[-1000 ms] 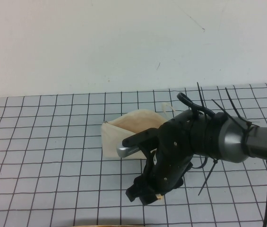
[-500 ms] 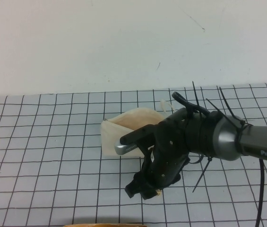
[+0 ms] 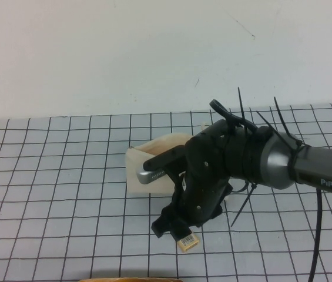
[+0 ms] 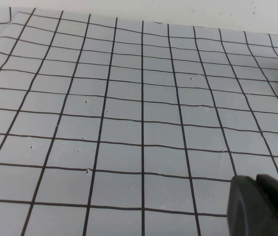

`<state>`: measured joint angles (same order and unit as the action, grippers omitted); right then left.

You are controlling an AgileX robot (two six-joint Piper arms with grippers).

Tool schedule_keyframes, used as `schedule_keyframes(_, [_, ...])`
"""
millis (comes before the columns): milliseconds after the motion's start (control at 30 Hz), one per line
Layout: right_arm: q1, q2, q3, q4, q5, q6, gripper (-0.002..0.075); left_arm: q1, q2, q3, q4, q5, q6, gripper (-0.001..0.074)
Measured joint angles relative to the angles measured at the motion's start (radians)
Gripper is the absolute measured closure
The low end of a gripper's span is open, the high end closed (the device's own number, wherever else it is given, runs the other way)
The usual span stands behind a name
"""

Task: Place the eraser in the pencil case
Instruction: Pick up the eraser from the table

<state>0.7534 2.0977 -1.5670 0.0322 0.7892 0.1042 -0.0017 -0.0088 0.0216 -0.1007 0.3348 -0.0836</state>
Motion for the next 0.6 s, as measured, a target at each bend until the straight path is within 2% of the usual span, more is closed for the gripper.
schedule_keyframes(233, [0.000, 0.031, 0.000, -0.001, 0.069, -0.003, 0.0328, 0.000, 0.000, 0.000, 0.000, 0.000, 0.000, 0.0736])
schedule_keyframes(500, [0.000, 0.049, -0.002, 0.013, 0.065, -0.003, 0.0328, 0.000, 0.000, 0.000, 0.000, 0.000, 0.000, 0.0736])
schedule_keyframes(600, [0.000, 0.050, -0.002, 0.013, 0.063, -0.003, 0.0350, 0.000, 0.000, 0.000, 0.000, 0.000, 0.000, 0.0736])
